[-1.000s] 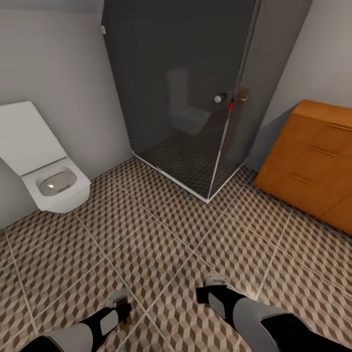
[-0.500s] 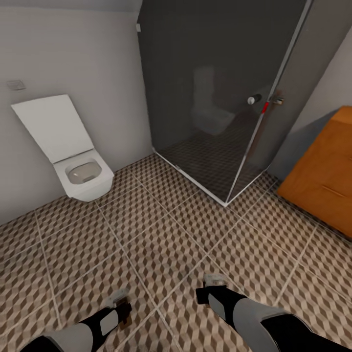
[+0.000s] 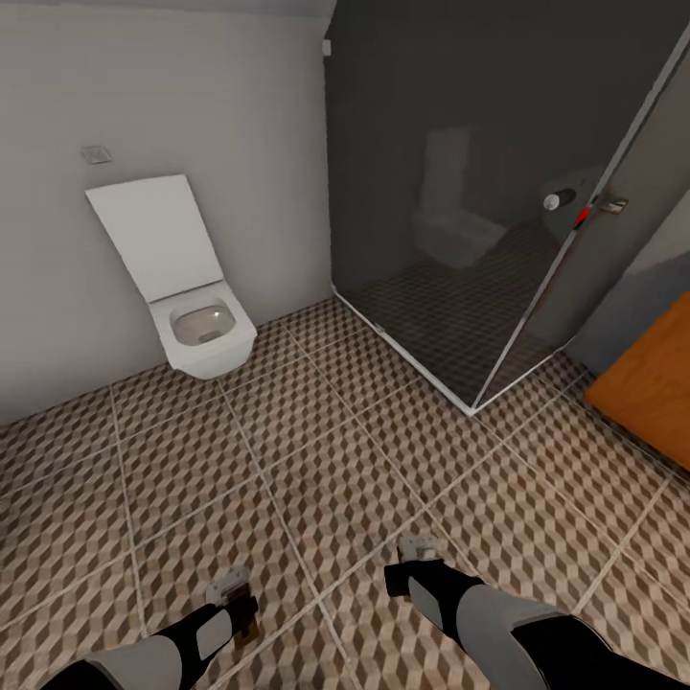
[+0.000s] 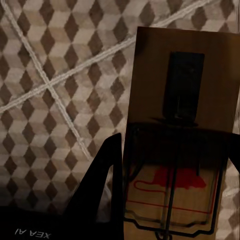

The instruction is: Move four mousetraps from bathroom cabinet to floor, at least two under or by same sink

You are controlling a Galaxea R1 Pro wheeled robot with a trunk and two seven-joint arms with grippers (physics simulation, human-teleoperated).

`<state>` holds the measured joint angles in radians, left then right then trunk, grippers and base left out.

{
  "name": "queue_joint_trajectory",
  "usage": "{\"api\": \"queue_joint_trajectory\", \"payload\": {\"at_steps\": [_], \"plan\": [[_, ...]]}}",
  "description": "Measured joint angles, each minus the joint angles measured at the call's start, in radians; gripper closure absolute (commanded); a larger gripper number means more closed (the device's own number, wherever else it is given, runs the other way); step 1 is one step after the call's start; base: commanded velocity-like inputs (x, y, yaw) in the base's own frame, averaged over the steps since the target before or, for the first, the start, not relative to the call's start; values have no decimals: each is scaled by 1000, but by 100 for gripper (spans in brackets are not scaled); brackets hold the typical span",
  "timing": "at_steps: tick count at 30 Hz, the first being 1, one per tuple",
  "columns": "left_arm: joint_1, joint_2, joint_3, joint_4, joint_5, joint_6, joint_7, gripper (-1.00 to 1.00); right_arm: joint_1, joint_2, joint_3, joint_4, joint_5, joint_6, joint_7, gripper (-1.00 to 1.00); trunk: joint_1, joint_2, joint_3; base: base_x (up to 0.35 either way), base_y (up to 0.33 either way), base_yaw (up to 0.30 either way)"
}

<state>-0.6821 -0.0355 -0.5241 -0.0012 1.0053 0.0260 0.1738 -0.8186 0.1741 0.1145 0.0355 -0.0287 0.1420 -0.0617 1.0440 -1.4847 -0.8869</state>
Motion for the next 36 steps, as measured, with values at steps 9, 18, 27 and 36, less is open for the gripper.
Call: {"api": "queue_joint_trajectory", "payload": {"at_steps": [9,18,27,36], "plan": [[4,0,0,0,0,0,1,100,0,0,1,0,2,-30,0,100,0,0,-2,158,-296,174],[6,0,0,0,0,0,1,100,0,0,1,0,2,-31,0,100,0,0,-7,189,-290,267],[6,0,0,0,0,-1,1,100,0,0,1,0,2,-31,0,100,0,0,-12,241,-253,272],[6,0,0,0,0,-1,1,100,0,0,1,0,2,-30,0,100,0,0,-17,265,-218,273]]}}
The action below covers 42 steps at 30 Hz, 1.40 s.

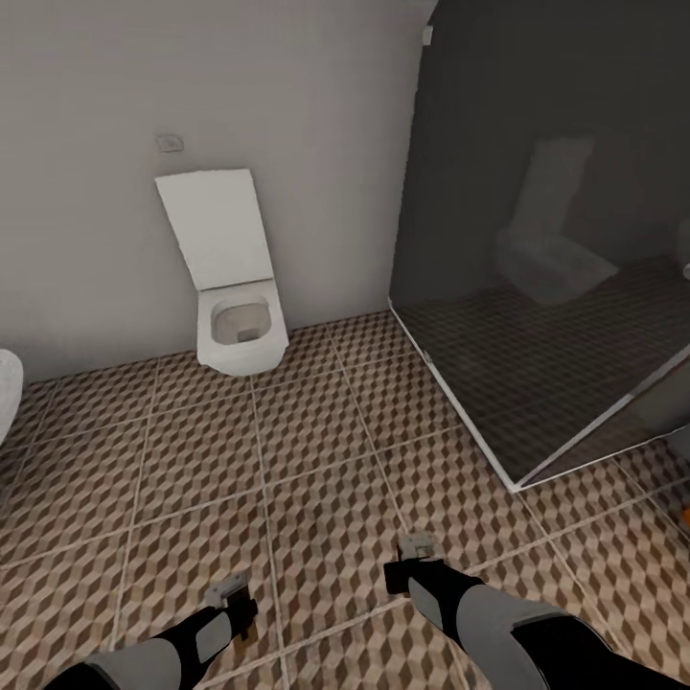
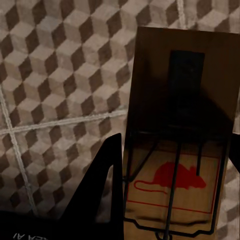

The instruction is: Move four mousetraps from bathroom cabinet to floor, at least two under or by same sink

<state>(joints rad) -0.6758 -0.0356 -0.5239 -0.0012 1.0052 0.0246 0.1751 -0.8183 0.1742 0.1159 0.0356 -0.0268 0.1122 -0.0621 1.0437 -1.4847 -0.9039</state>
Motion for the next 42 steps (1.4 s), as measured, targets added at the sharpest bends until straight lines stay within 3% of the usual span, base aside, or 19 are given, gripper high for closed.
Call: {"api": "queue_joint_trajectory", "payload": {"at_steps": [14,22,25,28,30,32,34,38,42], "plan": [[0,1,0,0,0,-4,0,100,0,0,0,0,0,2,5,100,0,0,-4,303,-113,95],[0,7,1,-1,0,-2,0,100,0,0,0,0,0,1,11,100,0,0,-4,79,-7,1],[0,6,1,-4,-4,3,36,100,0,0,1,-2,2,37,-28,100,0,0,-4,2,0,0],[0,8,2,-9,-6,32,72,100,0,0,2,-4,3,97,-80,100,0,0,-4,0,0,0],[-1,33,2,-39,-12,109,83,100,0,0,1,-12,3,131,-103,100,0,0,-4,0,0,0],[-1,67,0,-169,-31,239,88,100,-1,0,2,-42,4,162,-122,100,0,0,-4,0,0,0],[-1,99,-2,-306,-89,374,88,100,-1,0,3,-85,11,227,-144,100,0,0,-4,0,0,0],[0,112,0,-423,-199,476,89,100,-1,0,7,-130,28,289,-158,100,0,0,-4,0,0,0],[0,107,3,-493,-249,506,92,100,-1,0,10,-174,35,304,-159,100,0,0,-4,0,0,0]]}}
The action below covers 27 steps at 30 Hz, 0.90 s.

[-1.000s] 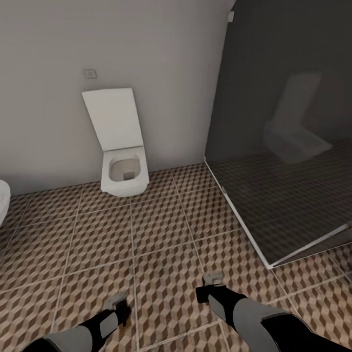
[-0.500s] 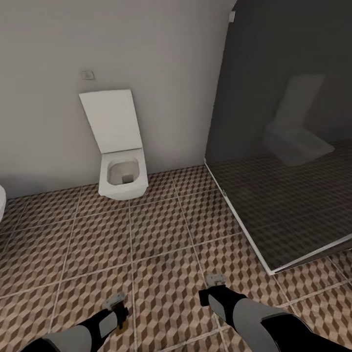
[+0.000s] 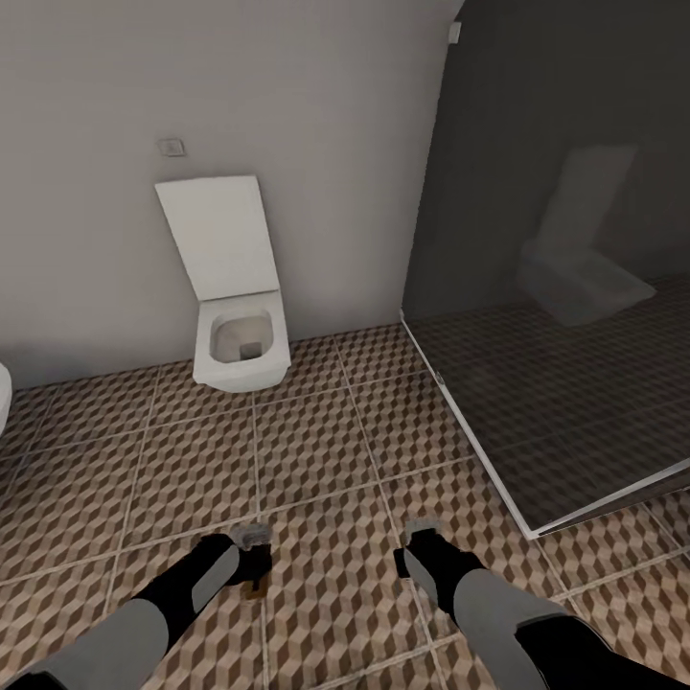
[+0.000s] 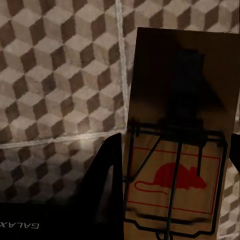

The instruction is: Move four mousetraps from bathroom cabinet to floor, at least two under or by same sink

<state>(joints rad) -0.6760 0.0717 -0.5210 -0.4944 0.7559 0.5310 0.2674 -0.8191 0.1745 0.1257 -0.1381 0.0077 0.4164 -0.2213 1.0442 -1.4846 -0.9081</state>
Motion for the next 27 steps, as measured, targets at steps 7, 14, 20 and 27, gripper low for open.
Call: {"api": "queue_joint_trajectory", "payload": {"at_steps": [7,14,20,27], "plan": [[0,3,3,-16,-11,-3,25,100,0,0,7,-14,-1,-100,56,100,0,0,0,0,0,4],[0,1,7,46,-3,-110,88,100,0,0,12,-7,-1,-126,103,100,0,0,-7,0,0,139],[0,-24,3,151,1,-224,82,100,0,0,12,-3,-1,-148,106,100,0,0,-14,0,0,192],[0,-92,-1,177,-10,-246,81,100,0,0,12,-1,-2,-164,106,100,0,0,-22,3,0,212]]}}
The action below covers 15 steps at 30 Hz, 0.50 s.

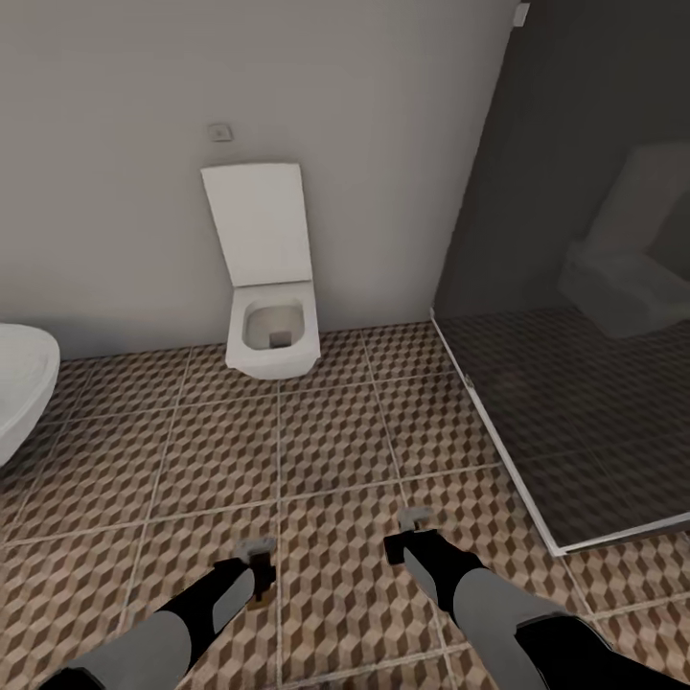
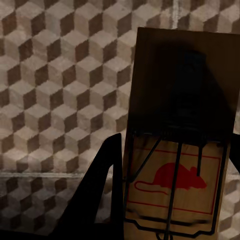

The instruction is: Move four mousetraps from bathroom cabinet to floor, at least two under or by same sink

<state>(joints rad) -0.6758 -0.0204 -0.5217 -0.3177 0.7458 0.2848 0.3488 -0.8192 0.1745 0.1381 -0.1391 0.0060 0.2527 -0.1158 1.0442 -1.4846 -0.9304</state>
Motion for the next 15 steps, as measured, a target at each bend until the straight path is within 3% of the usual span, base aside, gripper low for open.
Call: {"api": "queue_joint_trajectory", "payload": {"at_steps": [5,9,15], "plan": [[0,7,2,7,0,-4,-1,100,0,0,0,0,0,-1,-1,100,0,0,-6,170,0,217],[0,22,-1,8,8,-5,0,100,0,0,0,0,1,-1,-1,100,-1,0,-10,304,0,217],[0,24,-1,8,9,-6,0,100,0,0,0,1,0,-1,-5,100,-1,0,-17,332,0,218]]}}
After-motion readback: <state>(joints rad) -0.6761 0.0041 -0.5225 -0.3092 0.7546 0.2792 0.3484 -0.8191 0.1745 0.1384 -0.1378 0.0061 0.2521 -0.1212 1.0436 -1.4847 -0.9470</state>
